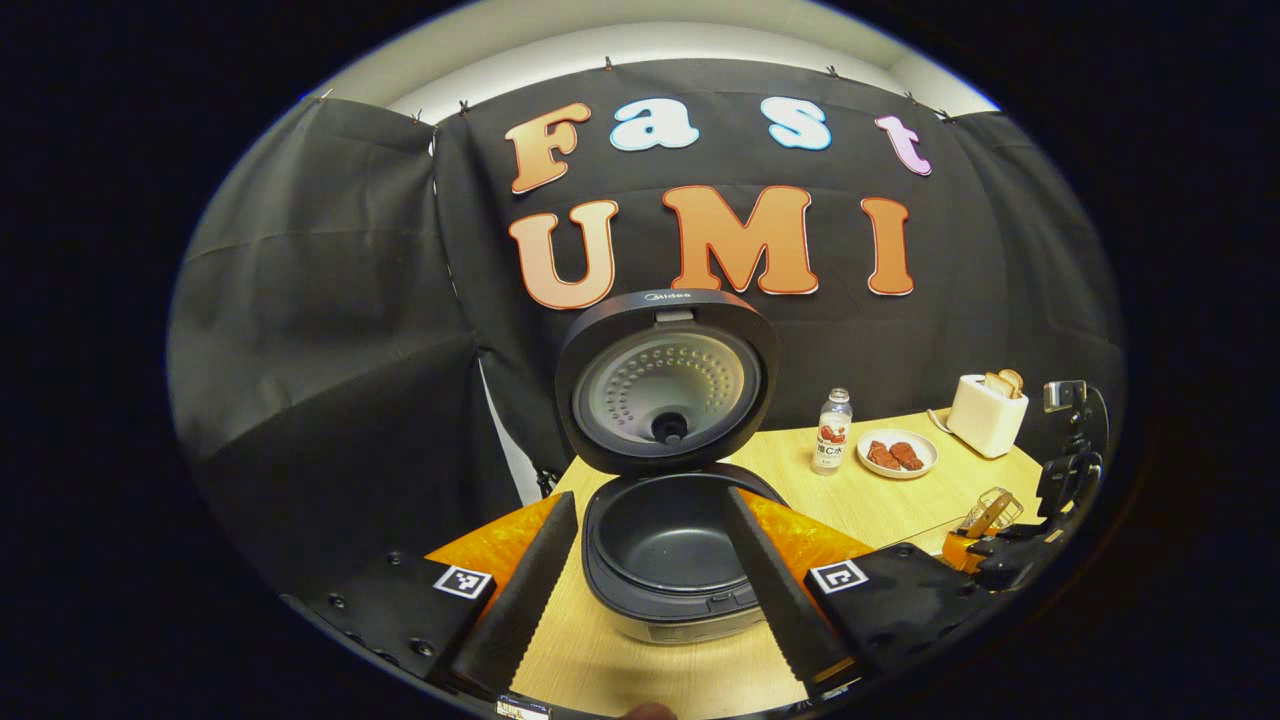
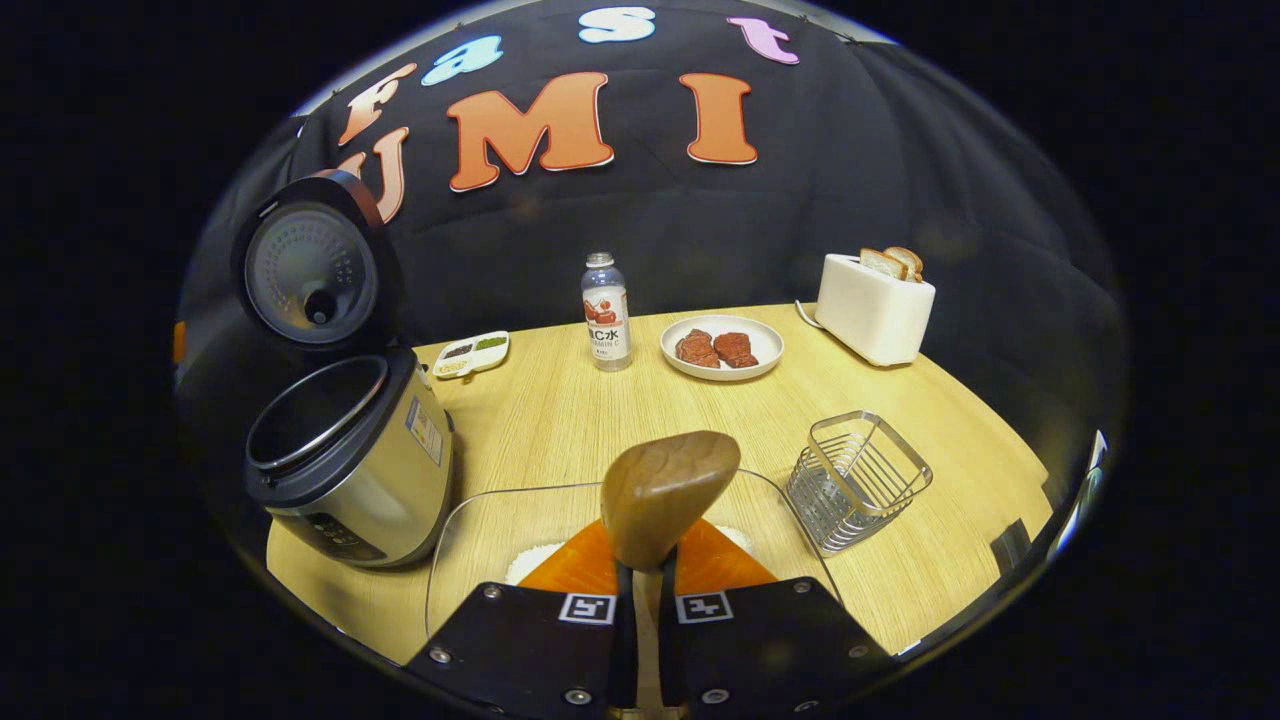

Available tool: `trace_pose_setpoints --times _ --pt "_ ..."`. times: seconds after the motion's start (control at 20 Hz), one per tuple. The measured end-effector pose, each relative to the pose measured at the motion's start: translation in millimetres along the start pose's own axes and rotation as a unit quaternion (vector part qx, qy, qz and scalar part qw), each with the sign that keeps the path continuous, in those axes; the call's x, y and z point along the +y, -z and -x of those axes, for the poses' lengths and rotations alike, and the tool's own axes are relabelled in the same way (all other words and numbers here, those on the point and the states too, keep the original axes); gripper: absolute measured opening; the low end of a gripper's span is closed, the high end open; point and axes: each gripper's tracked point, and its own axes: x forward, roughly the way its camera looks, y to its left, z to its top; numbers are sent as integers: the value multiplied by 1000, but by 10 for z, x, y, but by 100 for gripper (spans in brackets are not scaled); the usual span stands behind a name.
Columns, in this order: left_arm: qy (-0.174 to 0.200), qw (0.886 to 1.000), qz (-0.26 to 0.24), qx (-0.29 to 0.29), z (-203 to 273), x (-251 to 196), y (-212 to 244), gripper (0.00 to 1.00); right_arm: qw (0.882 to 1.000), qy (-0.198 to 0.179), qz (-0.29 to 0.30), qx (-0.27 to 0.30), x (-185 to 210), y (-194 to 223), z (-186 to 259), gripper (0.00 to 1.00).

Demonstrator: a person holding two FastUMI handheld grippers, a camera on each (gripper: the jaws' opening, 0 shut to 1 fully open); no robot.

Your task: Close the left gripper, press the button to open the rice cooker; take a wooden spoon from the chopstick holder with the right hand, scoop a spoonful of rice and pour it into the rice cooker, then put the wooden spoon back into the chopstick holder.

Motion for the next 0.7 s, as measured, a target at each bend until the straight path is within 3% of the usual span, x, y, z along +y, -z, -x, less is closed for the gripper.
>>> trace_pose_setpoints --times 0.5,0.7 --pt "5 1000 4 8 -54 10 45 100 991 -64 -108 37 223 8 42 8" --pt "6 1000 4 9 -81 5 61 100 985 -74 -147 50 227 5 11 8"
